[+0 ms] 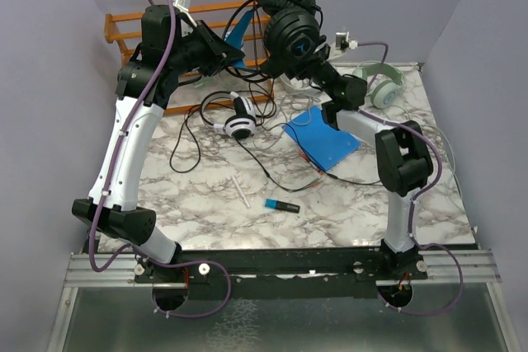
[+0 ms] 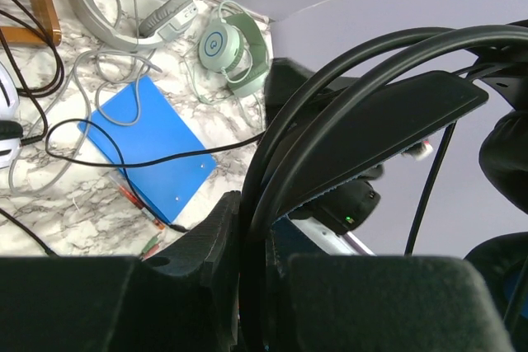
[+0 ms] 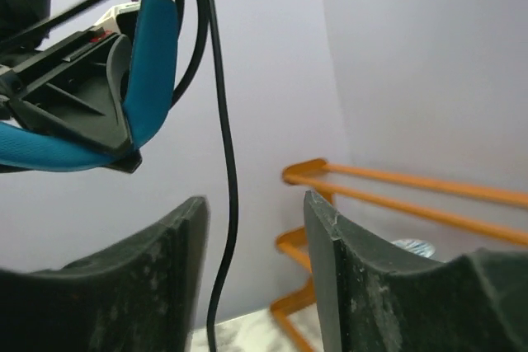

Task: Wrap the headphones
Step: Wrap the headphones cable around the headphones.

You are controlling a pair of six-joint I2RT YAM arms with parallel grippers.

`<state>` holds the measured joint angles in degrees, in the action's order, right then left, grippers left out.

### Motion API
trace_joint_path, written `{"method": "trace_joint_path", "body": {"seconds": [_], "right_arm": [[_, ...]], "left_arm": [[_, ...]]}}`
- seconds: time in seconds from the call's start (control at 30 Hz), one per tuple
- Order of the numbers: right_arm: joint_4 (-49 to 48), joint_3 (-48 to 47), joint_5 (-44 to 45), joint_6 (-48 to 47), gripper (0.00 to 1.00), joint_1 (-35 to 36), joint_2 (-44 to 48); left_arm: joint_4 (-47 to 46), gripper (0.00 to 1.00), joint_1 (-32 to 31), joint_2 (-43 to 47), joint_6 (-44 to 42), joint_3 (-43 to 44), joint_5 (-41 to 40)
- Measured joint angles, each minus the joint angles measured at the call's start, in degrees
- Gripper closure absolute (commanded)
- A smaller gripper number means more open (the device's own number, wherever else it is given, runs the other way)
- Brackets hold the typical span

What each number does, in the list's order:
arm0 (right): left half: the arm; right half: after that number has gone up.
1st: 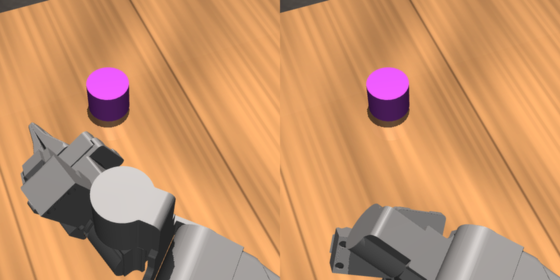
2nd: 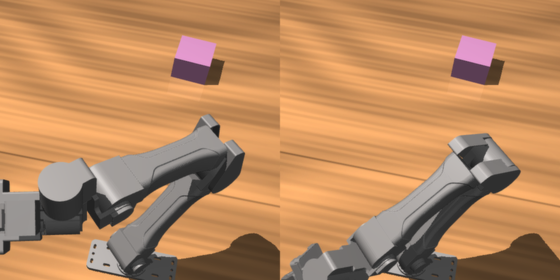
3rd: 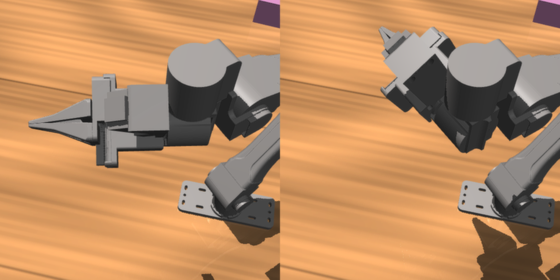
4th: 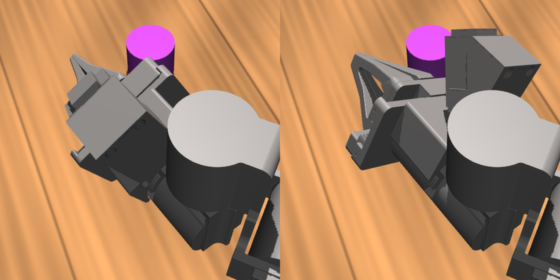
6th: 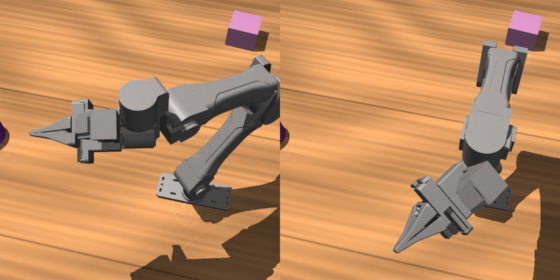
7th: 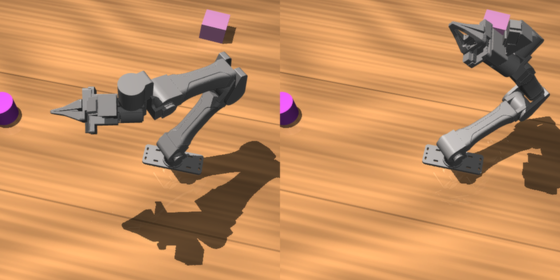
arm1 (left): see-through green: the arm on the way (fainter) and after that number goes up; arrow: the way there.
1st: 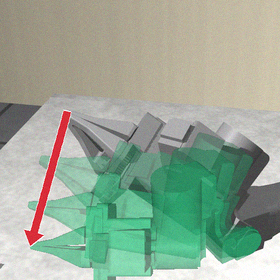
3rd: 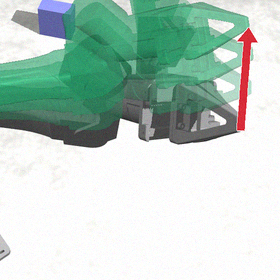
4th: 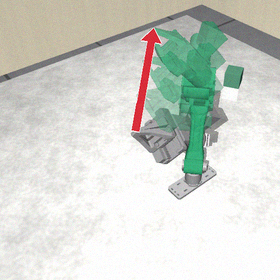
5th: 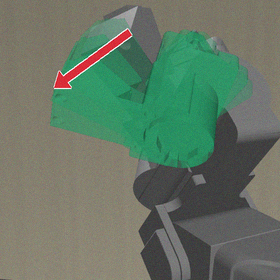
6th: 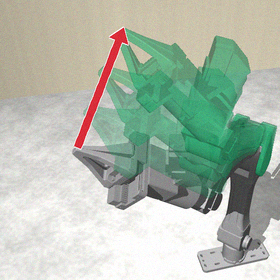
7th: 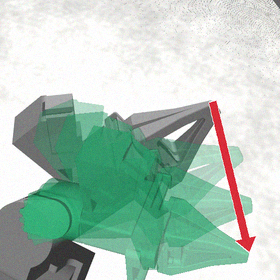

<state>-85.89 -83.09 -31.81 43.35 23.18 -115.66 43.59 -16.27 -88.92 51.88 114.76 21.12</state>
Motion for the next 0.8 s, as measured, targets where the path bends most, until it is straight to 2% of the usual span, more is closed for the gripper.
{"method": "trace_joint_path", "body": {"seconds": [0.1,0.2,0.27,0.5,0.8], "right_arm": [[0.24,0.85,-1.27,2.51,0.66,0.33,-1.38],[-0.17,4.04,-2.27,3.41,0.87,0.81,-0.96],[-0.20,7.72,-2.80,4.00,0.92,1.36,-0.04],[-0.46,25.81,-3.43,5.51,0.92,2.95,9.31],[-0.90,39.39,-3.80,6.34,0.86,10.27,21.35]], "left_arm": [[0.00,1.00,0.02,0.00,0.00,0.09,0.09],[0.00,1.00,0.00,0.00,-0.02,0.35,0.09],[0.00,1.00,0.00,0.00,-0.02,0.66,0.11],[0.66,1.00,-0.04,0.11,-0.63,-0.11,0.04],[-0.28,1.00,-1.51,0.13,-2.05,-1.11,0.02]]}}
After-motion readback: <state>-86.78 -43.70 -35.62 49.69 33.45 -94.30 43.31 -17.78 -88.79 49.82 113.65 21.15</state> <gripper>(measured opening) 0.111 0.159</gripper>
